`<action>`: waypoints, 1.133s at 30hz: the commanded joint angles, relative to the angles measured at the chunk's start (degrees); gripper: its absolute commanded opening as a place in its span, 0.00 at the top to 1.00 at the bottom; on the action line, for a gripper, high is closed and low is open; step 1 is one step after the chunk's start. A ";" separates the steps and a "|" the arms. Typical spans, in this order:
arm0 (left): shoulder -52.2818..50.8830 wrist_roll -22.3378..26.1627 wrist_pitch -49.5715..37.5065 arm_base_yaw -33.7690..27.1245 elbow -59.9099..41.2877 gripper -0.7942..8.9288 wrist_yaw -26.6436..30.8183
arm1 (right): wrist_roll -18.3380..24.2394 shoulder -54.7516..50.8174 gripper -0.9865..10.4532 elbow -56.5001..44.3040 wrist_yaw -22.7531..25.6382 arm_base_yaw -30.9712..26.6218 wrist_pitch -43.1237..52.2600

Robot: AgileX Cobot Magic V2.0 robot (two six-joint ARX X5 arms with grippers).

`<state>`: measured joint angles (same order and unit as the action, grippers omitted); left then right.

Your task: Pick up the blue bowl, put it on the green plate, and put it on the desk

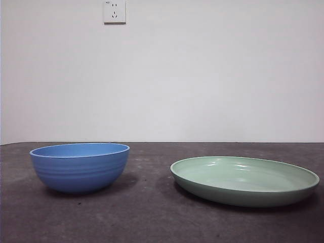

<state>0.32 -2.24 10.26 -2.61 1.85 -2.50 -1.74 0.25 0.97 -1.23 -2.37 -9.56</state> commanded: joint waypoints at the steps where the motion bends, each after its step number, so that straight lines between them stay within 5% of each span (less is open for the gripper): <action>1: -0.13 0.00 0.46 -0.11 -1.16 0.89 0.11 | -0.70 -0.04 0.87 -0.26 -0.17 0.02 1.38; 15: -0.13 -3.08 1.33 0.02 0.55 0.90 0.13 | -7.98 0.02 0.88 3.26 -4.94 0.04 -0.50; 21: 0.15 -10.01 2.36 0.85 6.88 0.90 0.11 | -19.17 1.66 0.89 9.66 -5.40 0.04 -1.20; 24: 0.96 -10.62 2.64 1.05 11.37 0.90 0.11 | -22.08 4.42 0.89 13.16 -9.55 0.04 -1.27; 34: 8.98 -8.94 13.20 1.09 31.28 0.90 -0.70 | -21.42 17.64 0.89 28.15 -24.52 0.04 -10.54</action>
<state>8.84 -11.90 23.55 -1.58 31.46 -2.94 -22.81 17.15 27.92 -24.95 -2.35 -20.08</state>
